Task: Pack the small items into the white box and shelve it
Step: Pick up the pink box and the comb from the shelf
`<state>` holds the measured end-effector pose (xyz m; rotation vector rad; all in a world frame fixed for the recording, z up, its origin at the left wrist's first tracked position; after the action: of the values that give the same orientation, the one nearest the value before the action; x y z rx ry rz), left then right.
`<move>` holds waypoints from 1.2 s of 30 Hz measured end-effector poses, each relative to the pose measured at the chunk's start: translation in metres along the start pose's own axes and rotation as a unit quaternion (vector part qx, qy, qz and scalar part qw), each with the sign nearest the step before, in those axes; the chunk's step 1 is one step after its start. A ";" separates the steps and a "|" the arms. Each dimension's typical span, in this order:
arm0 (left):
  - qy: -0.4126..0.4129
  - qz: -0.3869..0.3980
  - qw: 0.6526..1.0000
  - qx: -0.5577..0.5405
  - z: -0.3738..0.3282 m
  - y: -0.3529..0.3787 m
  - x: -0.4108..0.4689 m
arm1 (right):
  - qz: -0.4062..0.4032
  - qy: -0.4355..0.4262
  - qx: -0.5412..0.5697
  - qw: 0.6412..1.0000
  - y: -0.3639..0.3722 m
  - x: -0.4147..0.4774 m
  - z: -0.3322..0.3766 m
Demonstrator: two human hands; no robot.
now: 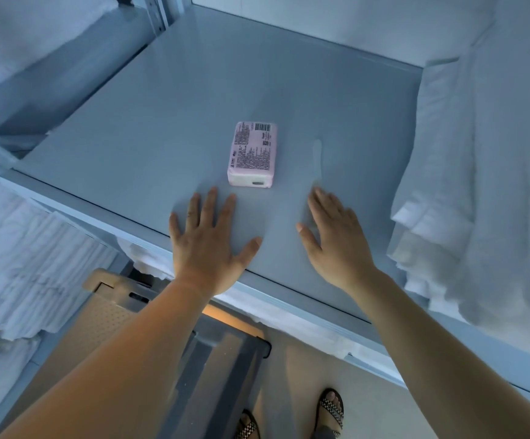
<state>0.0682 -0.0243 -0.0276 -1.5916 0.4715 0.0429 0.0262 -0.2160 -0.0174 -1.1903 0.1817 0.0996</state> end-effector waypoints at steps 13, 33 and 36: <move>-0.003 0.006 1.000 0.003 0.001 0.003 0.001 | -0.124 0.149 0.108 0.975 -0.008 -0.006 -0.001; 0.051 -0.077 0.978 -0.188 -0.038 -0.051 0.062 | -0.087 0.179 0.155 0.968 -0.010 -0.033 -0.006; 0.062 -0.094 0.980 -0.163 -0.032 -0.048 0.050 | -0.075 0.173 0.156 0.970 -0.011 -0.039 -0.006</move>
<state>0.1210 -0.0684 0.0047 -1.9643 0.4236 -0.1283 -0.0106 -0.2251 -0.0018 -0.8949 0.3977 -0.2635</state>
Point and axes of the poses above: each hand's wrist, its own x-axis towards the middle knuckle, its own y-axis out of the palm, z = x × y, the point moved 3 cm from there along x, towards the middle knuckle, and after that the axes turned 13 degrees about z, right-handed, at the moved point
